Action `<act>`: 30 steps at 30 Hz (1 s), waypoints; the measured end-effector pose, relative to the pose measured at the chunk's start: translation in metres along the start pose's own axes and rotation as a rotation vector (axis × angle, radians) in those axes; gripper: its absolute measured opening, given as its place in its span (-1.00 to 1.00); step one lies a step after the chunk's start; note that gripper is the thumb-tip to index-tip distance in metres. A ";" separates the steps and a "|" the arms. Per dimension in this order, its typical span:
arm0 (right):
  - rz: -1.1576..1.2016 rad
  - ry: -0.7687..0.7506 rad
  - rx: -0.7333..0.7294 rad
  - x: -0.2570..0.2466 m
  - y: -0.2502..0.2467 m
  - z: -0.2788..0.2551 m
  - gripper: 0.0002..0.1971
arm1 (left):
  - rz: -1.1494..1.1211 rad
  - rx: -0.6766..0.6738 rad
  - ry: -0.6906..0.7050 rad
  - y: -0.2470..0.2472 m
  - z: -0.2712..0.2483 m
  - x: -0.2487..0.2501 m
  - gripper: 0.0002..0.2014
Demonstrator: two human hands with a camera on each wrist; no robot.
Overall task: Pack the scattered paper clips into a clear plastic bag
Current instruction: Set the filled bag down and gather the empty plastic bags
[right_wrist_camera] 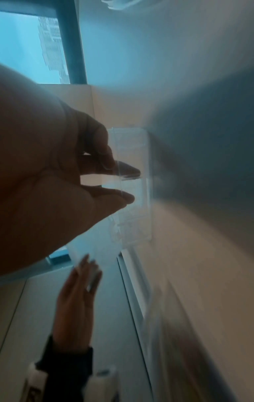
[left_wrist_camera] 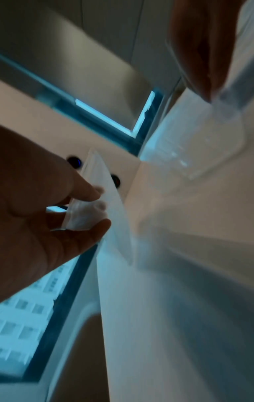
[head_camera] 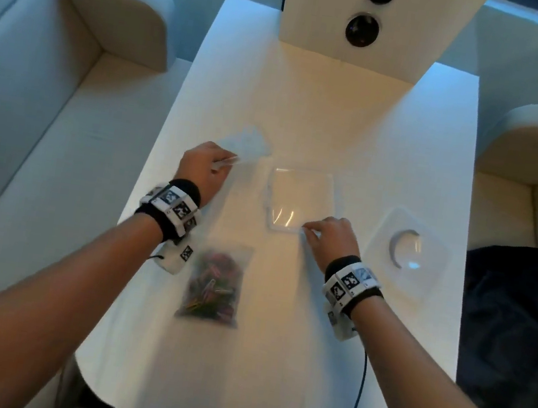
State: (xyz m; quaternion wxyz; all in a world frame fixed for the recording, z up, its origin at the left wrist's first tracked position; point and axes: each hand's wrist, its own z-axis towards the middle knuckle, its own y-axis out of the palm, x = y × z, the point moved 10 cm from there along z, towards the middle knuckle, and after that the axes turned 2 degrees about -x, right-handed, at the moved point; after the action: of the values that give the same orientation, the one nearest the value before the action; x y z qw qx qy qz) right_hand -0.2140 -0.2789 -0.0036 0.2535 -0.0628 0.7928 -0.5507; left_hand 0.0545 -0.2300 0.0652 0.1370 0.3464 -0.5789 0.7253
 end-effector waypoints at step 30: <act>0.490 0.117 -0.073 0.082 -0.006 -0.119 -0.68 | 0.254 -0.552 -0.010 0.159 -0.173 0.099 -0.75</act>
State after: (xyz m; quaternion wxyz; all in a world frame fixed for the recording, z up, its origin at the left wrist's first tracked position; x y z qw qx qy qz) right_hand -0.3421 -0.2123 0.0059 0.3306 0.1543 0.8171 -0.4463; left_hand -0.1719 -0.1347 -0.0030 0.1314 0.2244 -0.7934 0.5504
